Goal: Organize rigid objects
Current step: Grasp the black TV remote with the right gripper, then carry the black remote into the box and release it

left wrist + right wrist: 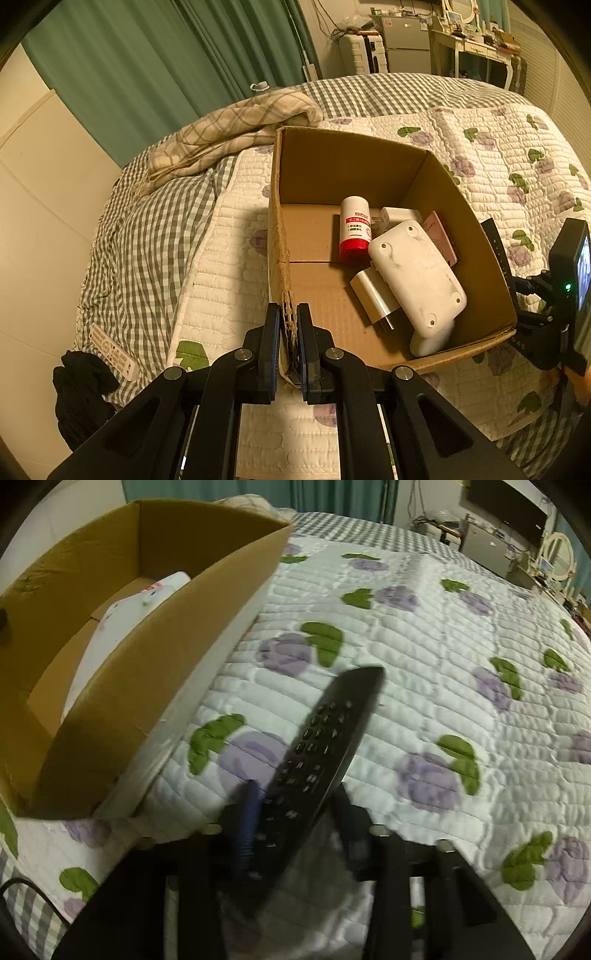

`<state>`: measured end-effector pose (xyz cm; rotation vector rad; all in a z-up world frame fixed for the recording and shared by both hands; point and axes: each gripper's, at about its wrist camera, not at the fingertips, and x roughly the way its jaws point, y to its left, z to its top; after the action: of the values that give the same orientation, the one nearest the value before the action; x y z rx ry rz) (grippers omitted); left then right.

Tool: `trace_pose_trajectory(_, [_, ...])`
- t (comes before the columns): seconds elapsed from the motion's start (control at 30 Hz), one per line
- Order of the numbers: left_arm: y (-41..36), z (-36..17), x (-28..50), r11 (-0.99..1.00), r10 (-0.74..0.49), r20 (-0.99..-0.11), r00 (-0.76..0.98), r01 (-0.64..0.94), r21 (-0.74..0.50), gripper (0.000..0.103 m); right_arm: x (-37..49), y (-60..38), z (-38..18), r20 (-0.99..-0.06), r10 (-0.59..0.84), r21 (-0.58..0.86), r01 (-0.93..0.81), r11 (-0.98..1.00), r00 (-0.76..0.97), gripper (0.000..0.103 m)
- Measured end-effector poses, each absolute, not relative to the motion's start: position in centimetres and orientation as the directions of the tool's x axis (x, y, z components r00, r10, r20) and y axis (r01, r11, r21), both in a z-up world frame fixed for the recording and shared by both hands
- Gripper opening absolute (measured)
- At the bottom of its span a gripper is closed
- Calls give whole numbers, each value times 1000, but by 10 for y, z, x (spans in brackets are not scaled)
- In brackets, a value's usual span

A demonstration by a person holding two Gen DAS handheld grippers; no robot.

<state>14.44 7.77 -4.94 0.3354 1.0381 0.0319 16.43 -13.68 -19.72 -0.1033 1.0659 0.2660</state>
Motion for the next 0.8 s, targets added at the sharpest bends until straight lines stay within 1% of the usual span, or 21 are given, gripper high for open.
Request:
trace_pose_trajectory(0.27, [77,-49,144,949,184,-839,513,131,288,7,164,-149,-188,-848,204,92,-242,966,489,25])
trace_pose_trajectory(0.4, [78,-49,144,948,185,-838,513,132,290,7,157,-159,-176,-823,237,131,-233,964,516,19])
trace_pose_trajectory(0.67, [78,-49,144,948,184,-838,513,132,289,7,142,-163,-155,-796,271,156,-250,956,541,19])
trace_pose_trajectory(0.8, [78,-49,144,948,183,-838,514,134,290,7,145,-164,-139,-774,253,130,-245,961,581,19])
